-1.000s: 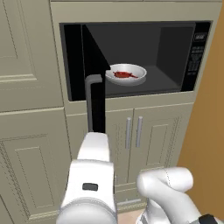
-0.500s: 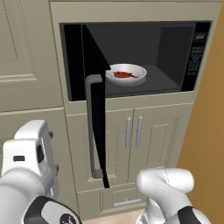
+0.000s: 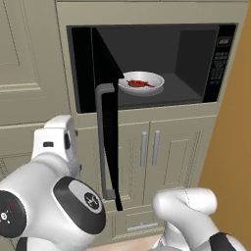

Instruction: Remove the orange from the bowl and place it on the small plate. Then place the bowl with only the fish in the microwave, close the door, and press the start button to microwave the fish.

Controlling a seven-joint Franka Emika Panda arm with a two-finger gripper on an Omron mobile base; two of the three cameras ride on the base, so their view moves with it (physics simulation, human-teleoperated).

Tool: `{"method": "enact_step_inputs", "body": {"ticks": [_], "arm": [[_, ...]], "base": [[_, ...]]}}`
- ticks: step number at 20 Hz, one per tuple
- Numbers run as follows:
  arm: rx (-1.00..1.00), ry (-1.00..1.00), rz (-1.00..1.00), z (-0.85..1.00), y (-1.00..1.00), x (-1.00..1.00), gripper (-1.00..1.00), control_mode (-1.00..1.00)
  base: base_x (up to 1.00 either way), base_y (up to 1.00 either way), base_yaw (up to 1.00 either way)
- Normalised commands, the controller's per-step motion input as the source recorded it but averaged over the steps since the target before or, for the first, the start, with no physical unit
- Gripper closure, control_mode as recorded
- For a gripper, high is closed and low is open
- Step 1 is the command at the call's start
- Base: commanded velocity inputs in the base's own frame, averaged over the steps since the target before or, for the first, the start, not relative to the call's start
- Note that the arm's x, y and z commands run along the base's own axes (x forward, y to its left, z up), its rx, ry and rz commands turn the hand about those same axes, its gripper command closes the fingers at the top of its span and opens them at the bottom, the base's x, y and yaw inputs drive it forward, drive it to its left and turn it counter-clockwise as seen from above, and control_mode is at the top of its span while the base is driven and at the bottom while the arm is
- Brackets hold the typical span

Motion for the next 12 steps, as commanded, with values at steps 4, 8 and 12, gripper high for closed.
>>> {"method": "enact_step_inputs", "body": {"ticks": [4, 8, 12], "arm": [[0.03, -0.01, 0.00, 0.01, -1.00, 0.10, -1.00, -1.00], [0.05, -0.06, 0.00, 0.36, -1.00, -0.01, -1.00, -1.00], [0.07, -0.04, 0.00, 0.44, -1.00, 0.05, -1.00, -1.00]], "base": [[0.00, 0.00, 0.00], [0.00, 0.00, 0.00], [0.00, 0.00, 0.00]]}}
